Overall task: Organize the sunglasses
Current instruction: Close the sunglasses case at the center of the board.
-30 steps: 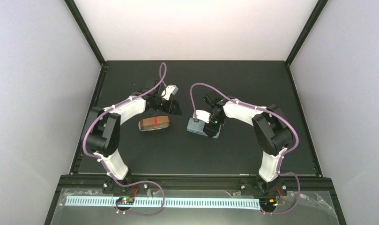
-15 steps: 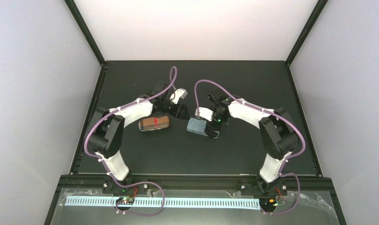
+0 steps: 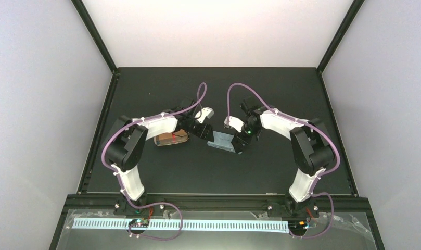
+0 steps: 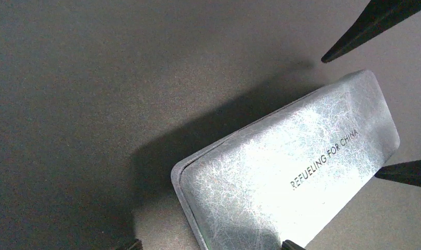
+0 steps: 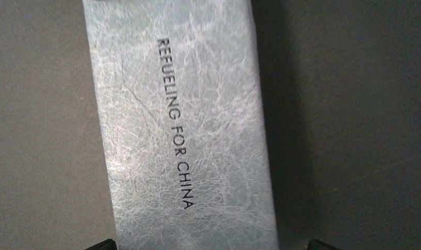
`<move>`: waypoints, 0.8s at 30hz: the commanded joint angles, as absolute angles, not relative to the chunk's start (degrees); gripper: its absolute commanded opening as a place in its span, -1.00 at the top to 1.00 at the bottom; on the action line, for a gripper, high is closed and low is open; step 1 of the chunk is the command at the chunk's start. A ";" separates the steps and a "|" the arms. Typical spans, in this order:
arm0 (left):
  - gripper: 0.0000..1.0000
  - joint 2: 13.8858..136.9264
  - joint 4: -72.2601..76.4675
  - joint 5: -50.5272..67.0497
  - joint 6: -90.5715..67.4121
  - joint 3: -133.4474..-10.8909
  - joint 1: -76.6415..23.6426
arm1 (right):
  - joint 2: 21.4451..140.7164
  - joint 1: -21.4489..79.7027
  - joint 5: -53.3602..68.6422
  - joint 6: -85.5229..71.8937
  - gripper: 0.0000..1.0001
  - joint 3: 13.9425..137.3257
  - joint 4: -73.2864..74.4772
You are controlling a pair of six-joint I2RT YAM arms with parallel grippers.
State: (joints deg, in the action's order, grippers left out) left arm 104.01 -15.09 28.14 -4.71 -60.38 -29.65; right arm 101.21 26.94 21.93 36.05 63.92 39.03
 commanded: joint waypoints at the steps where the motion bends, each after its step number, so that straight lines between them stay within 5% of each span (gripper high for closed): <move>1: -0.38 106.15 -16.28 26.34 -4.13 -60.38 -30.68 | 102.21 26.72 23.72 34.32 -0.94 62.31 38.11; 11: -0.45 98.30 -12.62 27.35 -3.62 -60.09 -29.23 | 98.26 28.69 25.47 30.51 -0.99 62.59 33.94; 24: -0.54 91.65 -11.97 29.91 -5.43 -60.98 -15.14 | 105.44 38.83 14.80 25.76 -0.99 68.09 28.22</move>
State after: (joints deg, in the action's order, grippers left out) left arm 94.26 -13.17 28.34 -4.75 -59.70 -17.50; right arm 103.20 36.51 19.97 27.77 65.76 30.65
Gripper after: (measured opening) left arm 0.766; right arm 0.997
